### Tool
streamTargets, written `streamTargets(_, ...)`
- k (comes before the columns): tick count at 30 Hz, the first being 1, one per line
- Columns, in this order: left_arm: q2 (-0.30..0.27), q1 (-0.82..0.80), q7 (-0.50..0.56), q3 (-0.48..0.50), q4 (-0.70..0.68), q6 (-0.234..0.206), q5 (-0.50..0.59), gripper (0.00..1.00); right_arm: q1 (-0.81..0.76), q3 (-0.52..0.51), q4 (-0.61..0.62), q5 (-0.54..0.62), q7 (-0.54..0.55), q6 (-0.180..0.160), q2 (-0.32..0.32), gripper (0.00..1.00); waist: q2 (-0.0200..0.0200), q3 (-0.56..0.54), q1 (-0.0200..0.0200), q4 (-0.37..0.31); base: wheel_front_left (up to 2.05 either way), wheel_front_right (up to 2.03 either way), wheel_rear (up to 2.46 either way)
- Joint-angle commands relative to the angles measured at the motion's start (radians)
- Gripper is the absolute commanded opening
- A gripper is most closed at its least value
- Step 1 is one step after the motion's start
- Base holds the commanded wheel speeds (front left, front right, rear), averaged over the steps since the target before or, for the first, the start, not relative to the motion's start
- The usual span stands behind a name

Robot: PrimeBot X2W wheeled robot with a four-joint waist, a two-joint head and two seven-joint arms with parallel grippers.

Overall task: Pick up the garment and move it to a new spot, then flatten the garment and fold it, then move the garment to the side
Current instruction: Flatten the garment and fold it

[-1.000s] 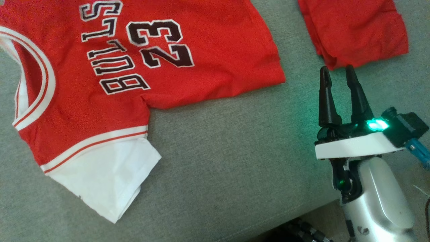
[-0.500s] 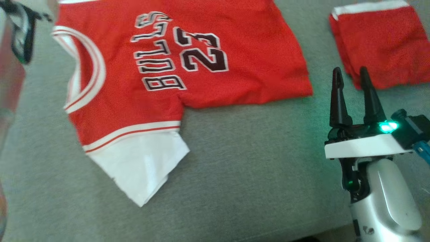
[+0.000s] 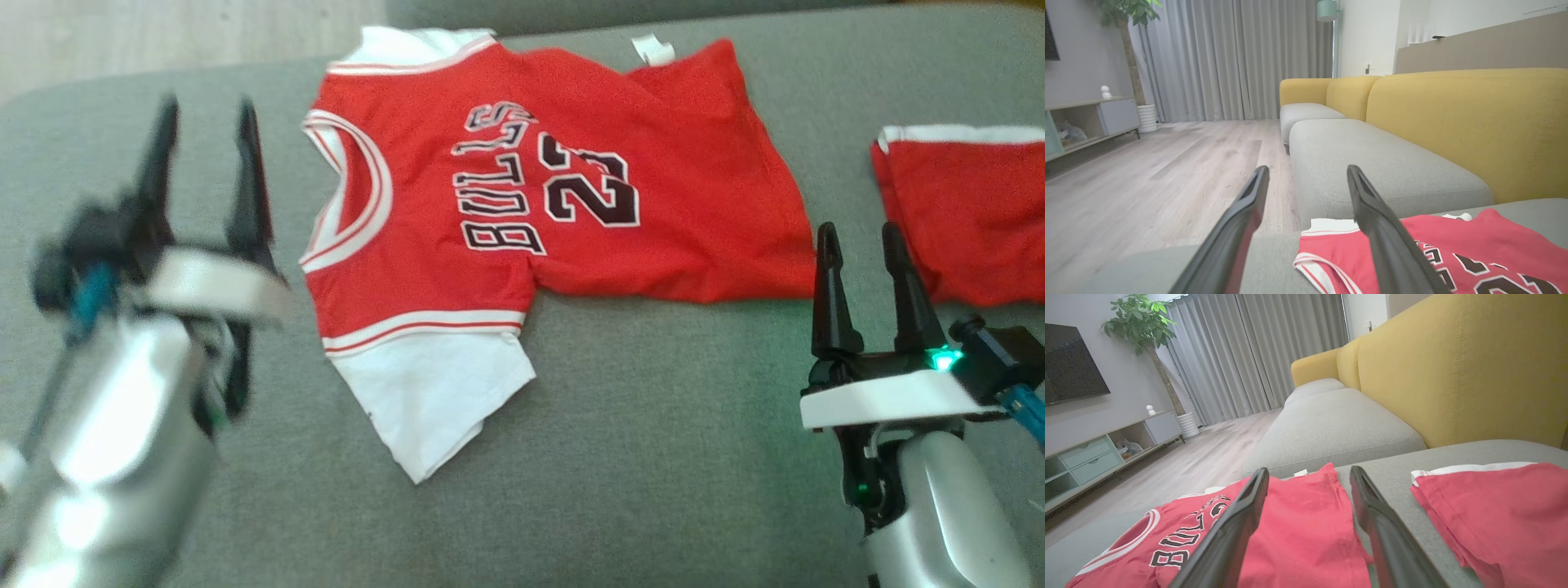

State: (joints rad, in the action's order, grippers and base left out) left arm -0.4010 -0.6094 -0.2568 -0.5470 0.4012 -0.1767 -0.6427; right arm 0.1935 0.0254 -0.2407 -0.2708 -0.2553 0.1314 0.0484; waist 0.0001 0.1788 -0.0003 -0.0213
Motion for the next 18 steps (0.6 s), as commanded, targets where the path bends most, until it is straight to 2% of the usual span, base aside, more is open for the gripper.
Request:
streamTargets(1, -0.018, -0.006, -0.005, 0.054, -0.042, -0.009, -0.007, 1.0, 0.012, 0.019, 0.027, 0.006, -0.006, -0.001, 0.002, 1.0, -0.0001, -0.021, 0.0003, 0.019, 0.0, 0.0, 0.0)
streamTargets(5, 0.04, 0.13, -0.005, 0.107, -0.095, -0.028, 0.001, 1.0, 0.0, 0.021, 0.027, 0.005, -0.006, -0.001, 0.002, 1.0, -0.0001, -0.028, 0.0003, 0.02, 0.0, 0.0, 0.0)
streamTargets(9, 0.085, 0.198, -0.005, 0.167, -0.123, -0.017, 0.022, 1.0, 0.002, 0.029, 0.024, -0.006, -0.006, -0.001, 0.002, 1.0, -0.0001, -0.028, 0.0003, 0.007, 0.0, 0.0, 0.0)
streamTargets(14, 0.085, 0.191, -0.002, 0.169, -0.097, 0.019, 0.06, 1.0, 0.017, 0.044, 0.031, -0.018, -0.006, -0.001, 0.002, 1.0, -0.0001, -0.004, 0.0003, -0.019, 0.0, 0.0, 0.0)
streamTargets(18, 0.06, 0.128, 0.093, 0.125, -0.028, 0.06, 0.072, 1.0, 0.023, 0.048, 0.039, -0.024, -0.006, -0.001, 0.002, 1.0, -0.0001, 0.033, 0.0003, -0.042, 0.0, 0.0, 0.0)
